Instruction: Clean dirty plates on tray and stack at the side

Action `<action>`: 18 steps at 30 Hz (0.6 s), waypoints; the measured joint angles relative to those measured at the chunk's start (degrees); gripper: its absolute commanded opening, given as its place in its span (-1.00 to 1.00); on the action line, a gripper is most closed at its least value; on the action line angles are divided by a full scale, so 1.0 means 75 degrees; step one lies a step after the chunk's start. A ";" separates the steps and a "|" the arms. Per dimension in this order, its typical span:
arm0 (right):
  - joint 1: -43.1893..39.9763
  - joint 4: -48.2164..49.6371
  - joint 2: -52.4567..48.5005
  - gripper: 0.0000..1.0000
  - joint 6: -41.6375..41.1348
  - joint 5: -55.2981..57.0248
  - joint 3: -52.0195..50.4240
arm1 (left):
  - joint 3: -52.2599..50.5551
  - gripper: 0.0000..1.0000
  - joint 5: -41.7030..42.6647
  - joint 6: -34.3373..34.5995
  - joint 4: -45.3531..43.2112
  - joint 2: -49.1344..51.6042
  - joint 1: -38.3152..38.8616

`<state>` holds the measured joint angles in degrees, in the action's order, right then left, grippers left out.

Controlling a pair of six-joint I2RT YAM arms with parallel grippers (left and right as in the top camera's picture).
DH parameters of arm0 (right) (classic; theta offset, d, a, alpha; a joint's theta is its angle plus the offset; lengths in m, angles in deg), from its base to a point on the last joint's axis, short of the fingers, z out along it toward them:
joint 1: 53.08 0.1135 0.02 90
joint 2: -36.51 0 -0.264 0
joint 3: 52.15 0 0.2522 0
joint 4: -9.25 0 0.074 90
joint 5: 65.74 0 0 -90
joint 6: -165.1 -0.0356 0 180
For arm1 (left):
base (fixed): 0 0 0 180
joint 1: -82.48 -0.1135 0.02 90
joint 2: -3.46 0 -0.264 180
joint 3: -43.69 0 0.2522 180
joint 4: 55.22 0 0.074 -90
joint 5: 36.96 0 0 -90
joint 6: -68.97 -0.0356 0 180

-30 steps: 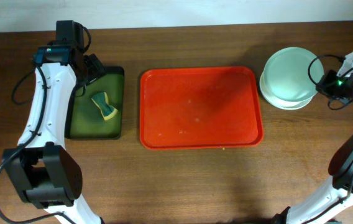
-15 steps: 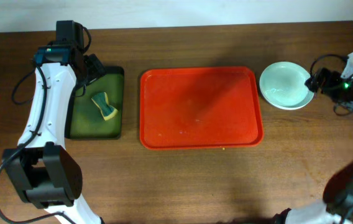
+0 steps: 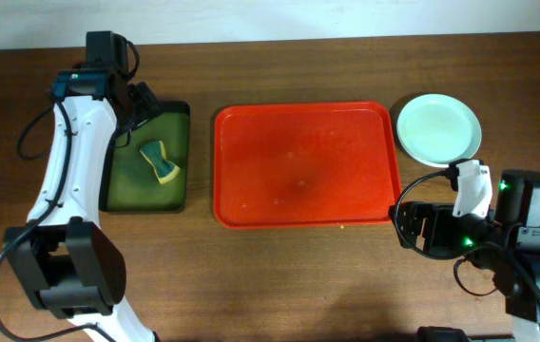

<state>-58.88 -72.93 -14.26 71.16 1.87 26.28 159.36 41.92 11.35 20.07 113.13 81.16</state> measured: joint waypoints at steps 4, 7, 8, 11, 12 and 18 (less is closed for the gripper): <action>0.0032 -0.0119 -0.0122 0.97 -0.0061 0.0213 -0.0012 | 0.0000 0.98 -0.0003 0.0000 0.0000 0.0000 0.0000; 0.0277 -0.0087 -0.0294 0.97 -0.0076 0.0326 -0.0213 | 0.0000 0.99 -0.0003 0.0000 -0.0003 0.0000 0.0000; 0.0530 0.0452 -0.0227 0.97 -0.0076 0.0382 -0.0493 | 0.0000 0.99 -0.0006 0.0000 -0.0006 0.0000 0.0003; 0.1207 0.1970 0.0650 0.97 -0.0076 0.0437 -0.1888 | 0.0000 0.98 -0.0003 0.0000 0.0000 0.0000 0.0000; 0.1323 0.2658 0.1405 0.97 -0.0093 0.0425 -0.2640 | 0.0000 0.99 -0.0003 -0.0003 0.0006 0.0000 0.0003; 0.1358 0.4374 0.5007 0.97 -0.0108 0.0393 -0.5257 | 0.0000 0.99 -0.0003 0.0000 -0.0003 0.0000 0.0000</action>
<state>-48.69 -40.12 23.30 70.35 4.82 -13.15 159.36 41.90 11.35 20.05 113.13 81.16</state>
